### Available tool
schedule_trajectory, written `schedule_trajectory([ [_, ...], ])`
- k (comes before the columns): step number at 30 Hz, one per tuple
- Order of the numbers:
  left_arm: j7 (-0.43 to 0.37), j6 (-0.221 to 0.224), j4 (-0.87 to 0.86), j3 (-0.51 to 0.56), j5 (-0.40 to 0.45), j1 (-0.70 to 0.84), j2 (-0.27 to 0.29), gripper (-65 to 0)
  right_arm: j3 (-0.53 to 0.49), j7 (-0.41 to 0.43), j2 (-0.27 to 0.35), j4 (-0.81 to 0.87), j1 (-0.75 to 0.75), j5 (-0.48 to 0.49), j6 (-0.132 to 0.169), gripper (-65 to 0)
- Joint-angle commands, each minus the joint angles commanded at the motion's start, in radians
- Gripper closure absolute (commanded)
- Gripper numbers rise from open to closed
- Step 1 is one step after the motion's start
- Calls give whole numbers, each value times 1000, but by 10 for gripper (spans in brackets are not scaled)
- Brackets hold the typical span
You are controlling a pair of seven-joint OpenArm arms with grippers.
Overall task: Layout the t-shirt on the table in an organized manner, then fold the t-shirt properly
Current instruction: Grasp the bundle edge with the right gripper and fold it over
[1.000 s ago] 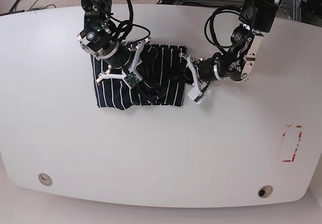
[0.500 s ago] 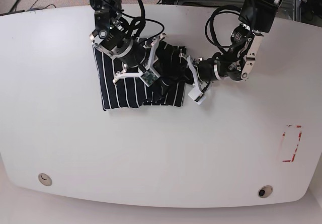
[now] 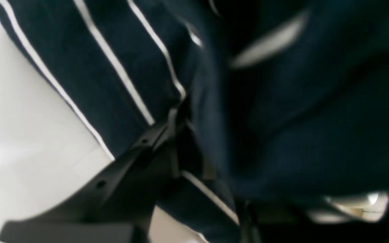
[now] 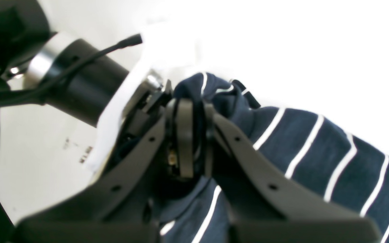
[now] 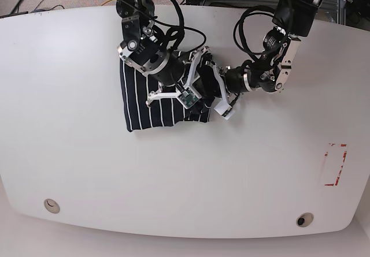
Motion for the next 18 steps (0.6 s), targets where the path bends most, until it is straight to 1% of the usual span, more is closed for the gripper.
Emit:
schedule_trajectory([
  [7, 0, -2, 3, 0, 0, 0, 2, -86, 0, 5, 0, -69, 32, 5, 0, -13],
  [11, 0, -18, 21, 0, 0, 0, 2, -86, 0, 6, -2, -94, 46, 5, 0, -13],
  [14, 0, -20, 23, -2, 0, 0, 2, -86, 0, 6, -2, -106, 51, 5, 0, -16],
  [15, 0, -20, 23, -3, 0, 0, 2, -86, 0, 6, -2, -109, 51, 5, 0, -27],
  [18, 0, -20, 23, -5, -2, 0, 2, -86, 0, 6, -2, -107, 51, 5, 0, -143],
])
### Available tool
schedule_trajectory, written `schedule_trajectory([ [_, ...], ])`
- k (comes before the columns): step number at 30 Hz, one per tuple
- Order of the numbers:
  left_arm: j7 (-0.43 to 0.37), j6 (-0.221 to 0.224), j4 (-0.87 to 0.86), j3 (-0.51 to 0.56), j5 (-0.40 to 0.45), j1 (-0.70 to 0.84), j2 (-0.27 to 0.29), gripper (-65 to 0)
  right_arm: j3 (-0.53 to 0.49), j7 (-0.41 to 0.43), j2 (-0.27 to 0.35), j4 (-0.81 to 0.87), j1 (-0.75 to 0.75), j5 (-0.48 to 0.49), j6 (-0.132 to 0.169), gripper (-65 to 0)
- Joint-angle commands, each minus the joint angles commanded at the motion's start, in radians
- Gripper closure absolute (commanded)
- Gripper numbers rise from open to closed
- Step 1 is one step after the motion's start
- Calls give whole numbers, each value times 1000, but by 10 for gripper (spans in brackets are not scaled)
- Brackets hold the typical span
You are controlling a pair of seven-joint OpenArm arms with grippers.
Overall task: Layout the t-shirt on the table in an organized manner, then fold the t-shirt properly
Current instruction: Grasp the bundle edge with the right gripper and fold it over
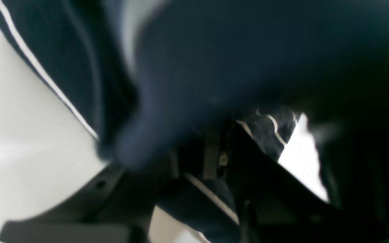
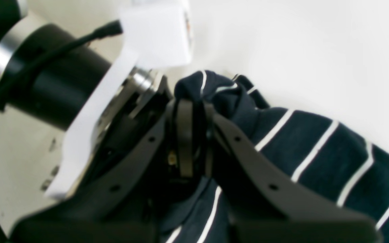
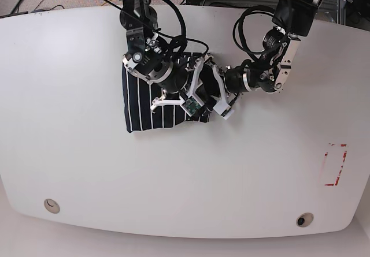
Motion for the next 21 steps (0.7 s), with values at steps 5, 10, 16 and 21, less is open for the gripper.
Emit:
schedule_trajectory([
  [5, 0, 0, 0, -2, 0, -2, 0, -86, 0, 0, 2, 12, -5, 0, 0, -431],
  [10, 0, 0, 25, -5, 0, -3, 0, -86, 0, -2, 6, 54, -20, 0, 0, -558],
  [16, 28, 0, 98, -46, 0, -3, -3, -88, 8, -5, 12, 114, -28, -6, 0, -563],
  [21, 66, 0, 160, -104, 0, -3, -3, -88, 35, -5, 54, 127, -29, 0, 0, -563],
])
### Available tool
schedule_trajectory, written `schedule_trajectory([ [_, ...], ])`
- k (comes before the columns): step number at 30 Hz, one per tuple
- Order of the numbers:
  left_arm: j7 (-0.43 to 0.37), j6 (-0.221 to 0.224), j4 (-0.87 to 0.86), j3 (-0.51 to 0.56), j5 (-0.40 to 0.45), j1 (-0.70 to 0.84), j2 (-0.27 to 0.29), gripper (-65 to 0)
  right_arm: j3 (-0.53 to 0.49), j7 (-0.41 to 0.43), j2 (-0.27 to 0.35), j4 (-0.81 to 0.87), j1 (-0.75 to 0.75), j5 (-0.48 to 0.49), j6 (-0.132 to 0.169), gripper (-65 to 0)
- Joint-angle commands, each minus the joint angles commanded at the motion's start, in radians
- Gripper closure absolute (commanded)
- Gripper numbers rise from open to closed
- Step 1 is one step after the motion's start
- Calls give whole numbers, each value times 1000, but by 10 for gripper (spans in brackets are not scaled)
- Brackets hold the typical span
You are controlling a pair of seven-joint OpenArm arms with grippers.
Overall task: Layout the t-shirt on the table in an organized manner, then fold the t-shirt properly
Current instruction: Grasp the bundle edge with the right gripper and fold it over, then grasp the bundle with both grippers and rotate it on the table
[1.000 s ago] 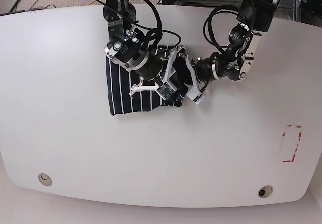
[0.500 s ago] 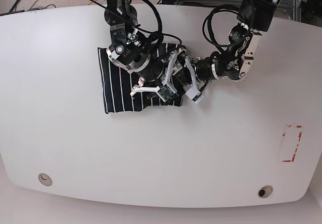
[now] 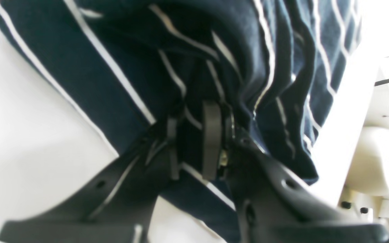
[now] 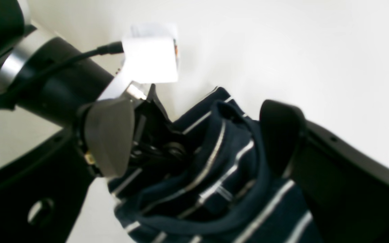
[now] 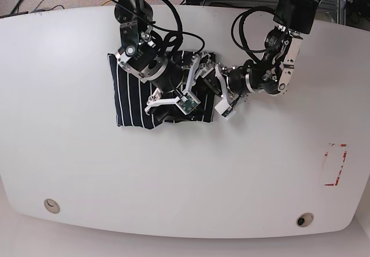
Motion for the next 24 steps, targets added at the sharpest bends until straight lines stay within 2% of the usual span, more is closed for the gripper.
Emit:
schedule_trajectory([
  [8, 29, -2, 104, -104, 0, 2, -3, -88, 103, 0, 28, 0, 0, 0, 9, -563],
  [14, 43, -2, 120, -118, 0, -2, -5, -88, 158, 0, 49, -2, 0, 0, 9, -561],
  [17, 40, -2, 130, -195, 0, 5, 3, -83, 163, 0, 69, -3, 0, -3, 9, -558],
  [21, 40, 0, 144, -368, -14, 55, 63, -85, 210, 0, 97, -8, 11, 0, 9, -477],
  [24, 48, -2, 212, -416, -35, 84, 92, -88, 265, 5, 104, -21, 32, 0, 9, -338],
])
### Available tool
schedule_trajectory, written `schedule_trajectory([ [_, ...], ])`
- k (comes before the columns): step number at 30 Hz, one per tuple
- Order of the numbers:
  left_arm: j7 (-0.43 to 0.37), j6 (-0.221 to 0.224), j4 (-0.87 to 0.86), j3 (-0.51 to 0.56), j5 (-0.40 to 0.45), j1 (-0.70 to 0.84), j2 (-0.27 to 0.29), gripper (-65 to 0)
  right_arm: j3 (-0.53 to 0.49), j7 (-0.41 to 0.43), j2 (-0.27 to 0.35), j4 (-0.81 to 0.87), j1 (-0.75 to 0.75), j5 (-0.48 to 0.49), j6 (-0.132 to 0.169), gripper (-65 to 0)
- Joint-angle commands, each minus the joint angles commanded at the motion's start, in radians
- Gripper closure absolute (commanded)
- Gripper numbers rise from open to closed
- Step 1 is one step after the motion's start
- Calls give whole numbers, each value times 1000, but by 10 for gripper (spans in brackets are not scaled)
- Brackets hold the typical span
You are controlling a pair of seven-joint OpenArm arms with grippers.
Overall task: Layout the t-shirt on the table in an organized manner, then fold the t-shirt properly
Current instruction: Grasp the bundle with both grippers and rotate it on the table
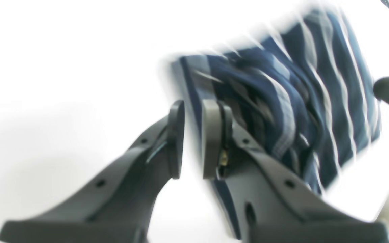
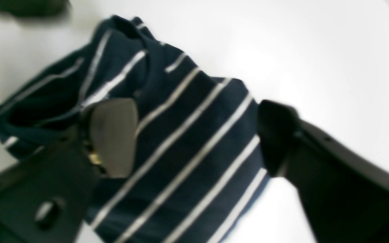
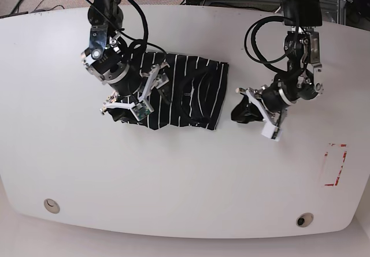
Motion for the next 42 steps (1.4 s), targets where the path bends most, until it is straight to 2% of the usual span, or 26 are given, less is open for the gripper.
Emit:
schedule_trajectory([
  [1, 0, 0, 17, 8, -9, 11, 2, -88, 11, 0, 0, -6, 12, 0, 0, -298],
  [3, 0, 0, 80, 66, -49, 43, 3, -88, 43, 0, 2, -41, 40, 0, 2, -165],
  [6, 0, 0, 124, 143, -100, 64, 0, -88, 55, 0, 31, -80, 69, 2, 2, -67],
  [8, 0, 0, 132, 203, -127, 77, 2, -88, 55, 0, 41, -112, 87, 2, 3, -70],
  [10, 0, 0, 127, 264, -137, 87, 12, -88, 57, 2, 46, -143, 95, 2, 25, -76],
  [11, 0, 0, 117, 304, -138, 89, 28, -88, 60, 2, 46, -157, 104, 2, 51, -76],
  [15, -2, 5, 55, 388, -140, 81, 31, -88, 61, 3, 44, -195, 107, 0, 84, -75],
  [18, 0, 5, 9, 399, -140, 61, 25, -88, 60, 35, 44, -222, 100, 0, 86, -75],
  [23, 2, 3, -114, 408, -137, 23, -6, -88, 58, 187, 44, -347, 69, 0, 86, -75],
  [27, -3, 2, -206, 433, -115, -12, -63, -88, 58, 262, 44, -446, 54, 0, 86, -75],
  [29, -5, 2, -235, 442, -107, -31, -71, -88, 58, 290, 48, -465, 44, 0, 86, -75],
  [37, -6, 0, -356, 457, -84, -132, -137, -88, 58, 308, 38, -390, -84, 0, 84, -75],
  [42, -8, 0, -402, 459, -31, -183, -150, -88, 57, 307, -12, -285, -178, -3, 84, -75],
])
